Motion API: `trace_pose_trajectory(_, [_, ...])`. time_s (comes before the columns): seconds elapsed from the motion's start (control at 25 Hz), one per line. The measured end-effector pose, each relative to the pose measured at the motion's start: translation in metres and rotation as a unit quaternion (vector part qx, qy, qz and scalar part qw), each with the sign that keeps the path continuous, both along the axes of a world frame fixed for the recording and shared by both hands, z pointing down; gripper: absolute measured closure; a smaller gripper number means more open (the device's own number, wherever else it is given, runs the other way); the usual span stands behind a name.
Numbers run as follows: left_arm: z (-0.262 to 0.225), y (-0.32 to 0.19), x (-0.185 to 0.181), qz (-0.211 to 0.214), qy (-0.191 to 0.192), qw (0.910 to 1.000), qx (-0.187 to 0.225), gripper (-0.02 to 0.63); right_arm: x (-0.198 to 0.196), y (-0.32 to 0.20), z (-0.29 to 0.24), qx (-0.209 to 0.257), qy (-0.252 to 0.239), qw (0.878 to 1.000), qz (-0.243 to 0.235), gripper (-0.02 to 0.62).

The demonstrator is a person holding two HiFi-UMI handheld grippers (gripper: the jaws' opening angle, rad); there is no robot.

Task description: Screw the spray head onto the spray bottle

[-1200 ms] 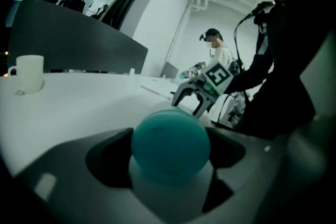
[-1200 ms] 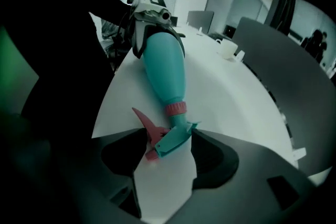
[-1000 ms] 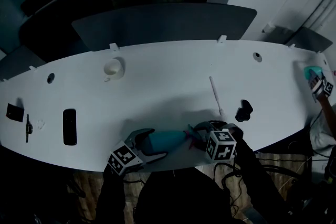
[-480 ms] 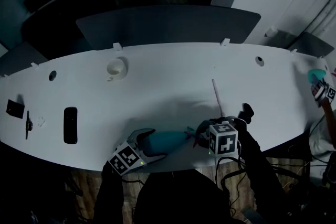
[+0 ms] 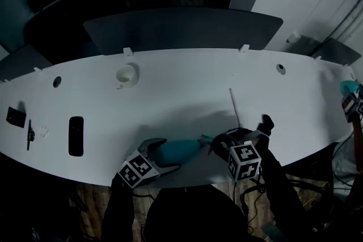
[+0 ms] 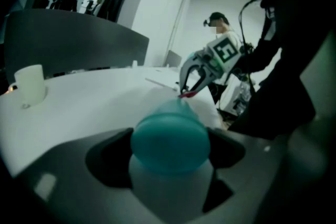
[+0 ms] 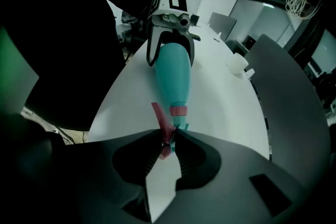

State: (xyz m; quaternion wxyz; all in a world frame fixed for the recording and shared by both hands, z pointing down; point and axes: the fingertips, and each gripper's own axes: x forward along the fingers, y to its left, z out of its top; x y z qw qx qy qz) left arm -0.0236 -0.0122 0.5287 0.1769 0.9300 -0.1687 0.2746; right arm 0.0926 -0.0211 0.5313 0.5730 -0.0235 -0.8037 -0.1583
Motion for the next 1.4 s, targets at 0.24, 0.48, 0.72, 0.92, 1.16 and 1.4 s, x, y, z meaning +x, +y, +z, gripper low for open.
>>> trace_pose_trajectory(0.24, [0.001, 0.000, -0.005, -0.007, 0.004, 1.0000, 0.000, 0.181, 0.000, -0.002, 0.017, 0.041, -0.016, 0.999, -0.005, 0.512])
trace_pose_trajectory(0.48, [0.002, 0.000, -0.005, 0.007, -0.035, 0.9982, 0.048, 0.181, -0.003, -0.004, -0.011, -0.007, -0.032, 0.999, 0.007, 0.534])
trace_pose_trajectory(0.72, [-0.003, 0.000, 0.001, 0.023, -0.040, 0.9959, 0.077, 0.181, -0.007, 0.002, -0.022, -0.030, 0.004, 0.999, -0.019, 0.538])
trace_pose_trajectory(0.92, [-0.001, 0.011, 0.000, 0.071, -0.033, 0.9913, 0.105, 0.182, -0.014, 0.009, -0.034, -0.176, -0.031, 0.984, 0.014, 0.548])
trace_pose_trajectory(1.16, [-0.016, 0.024, 0.002, 0.088, 0.027, 0.9887, 0.118, 0.183, -0.017, 0.007, -0.046, -0.434, -0.085, 0.890, 0.111, 0.558])
trace_pose_trajectory(1.4, [-0.021, 0.018, 0.011, 0.060, 0.056, 0.9910, 0.106, 0.184, -0.037, -0.005, -0.039, -0.517, -0.131, 0.835, 0.137, 0.595])
